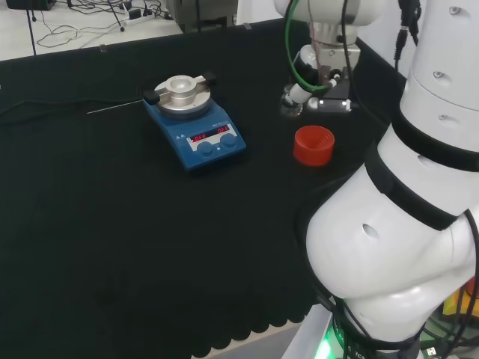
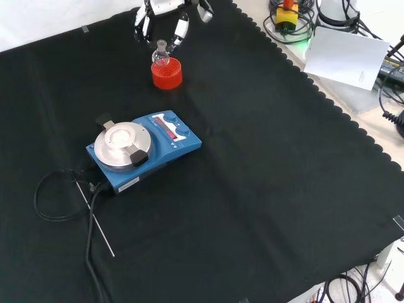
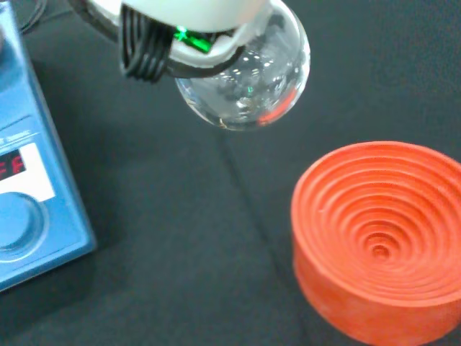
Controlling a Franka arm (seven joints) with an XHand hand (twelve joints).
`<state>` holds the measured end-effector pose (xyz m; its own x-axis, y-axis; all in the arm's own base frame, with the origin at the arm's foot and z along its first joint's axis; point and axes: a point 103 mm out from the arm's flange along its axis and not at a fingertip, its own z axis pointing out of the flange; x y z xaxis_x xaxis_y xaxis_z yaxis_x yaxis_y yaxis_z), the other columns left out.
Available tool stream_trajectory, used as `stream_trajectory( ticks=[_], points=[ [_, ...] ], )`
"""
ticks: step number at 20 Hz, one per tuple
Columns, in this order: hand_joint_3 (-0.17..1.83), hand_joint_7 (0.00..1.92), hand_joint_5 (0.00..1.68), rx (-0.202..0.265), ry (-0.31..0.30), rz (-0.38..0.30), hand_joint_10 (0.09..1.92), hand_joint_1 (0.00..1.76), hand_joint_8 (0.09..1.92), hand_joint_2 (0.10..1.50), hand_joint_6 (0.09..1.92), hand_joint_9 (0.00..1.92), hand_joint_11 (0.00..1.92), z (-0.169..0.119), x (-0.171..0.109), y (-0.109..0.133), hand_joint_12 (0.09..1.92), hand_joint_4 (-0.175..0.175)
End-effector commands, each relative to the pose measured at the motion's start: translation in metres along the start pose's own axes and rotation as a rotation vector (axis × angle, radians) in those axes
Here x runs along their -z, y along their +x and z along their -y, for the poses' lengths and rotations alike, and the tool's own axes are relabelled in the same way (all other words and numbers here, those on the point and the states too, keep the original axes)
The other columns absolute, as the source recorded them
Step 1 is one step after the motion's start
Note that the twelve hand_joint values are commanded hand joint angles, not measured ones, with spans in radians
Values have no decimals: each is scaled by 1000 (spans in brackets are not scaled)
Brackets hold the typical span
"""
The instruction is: Place the round-bottom flask on the heater.
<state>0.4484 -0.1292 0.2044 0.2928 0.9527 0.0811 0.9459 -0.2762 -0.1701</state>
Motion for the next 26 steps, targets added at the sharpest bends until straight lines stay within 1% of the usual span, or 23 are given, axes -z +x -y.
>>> stream_trajectory(
  ticks=[1,11,16,20,26],
  points=[
    [696,587,1128,5,7,11,551,1084,679,705,943,792,591,-23,51,30,1251,175],
    [700,588,1128,106,30,23,551,1084,679,703,945,793,590,-78,71,86,1253,175],
    [703,588,1129,154,24,32,551,1084,679,701,945,793,589,-101,79,113,1253,175],
    [705,589,1129,185,24,39,551,1085,679,700,945,794,590,-110,79,130,1254,175],
    [708,591,1130,220,35,35,552,1085,680,698,945,795,590,-116,74,148,1254,175]
  ],
)
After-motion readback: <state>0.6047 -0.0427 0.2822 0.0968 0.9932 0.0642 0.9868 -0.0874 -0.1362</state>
